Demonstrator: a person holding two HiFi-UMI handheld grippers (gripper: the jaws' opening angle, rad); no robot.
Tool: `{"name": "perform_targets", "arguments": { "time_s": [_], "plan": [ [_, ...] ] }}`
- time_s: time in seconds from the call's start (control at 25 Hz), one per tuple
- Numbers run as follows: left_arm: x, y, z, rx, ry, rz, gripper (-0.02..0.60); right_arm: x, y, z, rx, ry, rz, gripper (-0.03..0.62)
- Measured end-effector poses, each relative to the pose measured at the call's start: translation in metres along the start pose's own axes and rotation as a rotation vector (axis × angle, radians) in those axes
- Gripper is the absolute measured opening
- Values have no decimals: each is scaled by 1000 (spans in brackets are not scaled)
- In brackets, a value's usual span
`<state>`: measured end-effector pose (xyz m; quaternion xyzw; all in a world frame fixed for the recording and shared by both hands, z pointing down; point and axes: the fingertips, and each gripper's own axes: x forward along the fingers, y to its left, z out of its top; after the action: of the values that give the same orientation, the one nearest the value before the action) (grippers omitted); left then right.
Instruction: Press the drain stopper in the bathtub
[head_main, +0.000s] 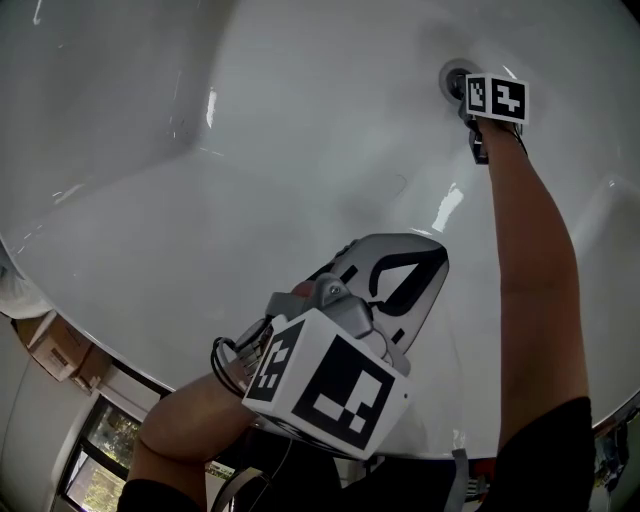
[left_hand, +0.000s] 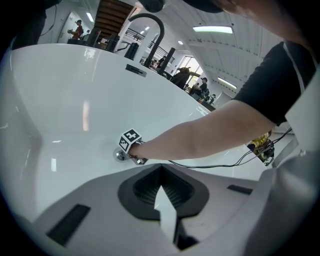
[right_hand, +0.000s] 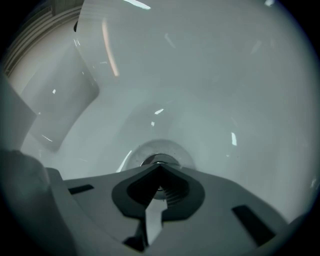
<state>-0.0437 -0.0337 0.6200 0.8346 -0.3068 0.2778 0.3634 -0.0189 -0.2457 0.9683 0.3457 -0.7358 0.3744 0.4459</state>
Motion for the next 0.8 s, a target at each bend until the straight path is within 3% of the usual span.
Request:
{"name": "perform_targets", "arguments": {
  "time_s": [0.16, 0.36, 0.56, 0.68, 0.8],
  "plan": [
    [-1, 11, -8, 2, -18, 25, 3, -33, 9, 13, 6, -37, -24, 12],
    [-8, 38, -20, -79, -85, 77, 3, -96, 35, 10, 63, -123, 62, 12],
    [-28, 63, -44, -84, -42, 151, 3, -149, 71, -14, 57, -117, 100, 12],
    [-46, 57, -35, -125, -68, 153, 3, -194, 81, -21, 81, -149, 109, 12],
    [-65, 41, -15, -117, -89, 156, 3, -240, 86, -32, 129, -190, 118, 12]
  ]
}}
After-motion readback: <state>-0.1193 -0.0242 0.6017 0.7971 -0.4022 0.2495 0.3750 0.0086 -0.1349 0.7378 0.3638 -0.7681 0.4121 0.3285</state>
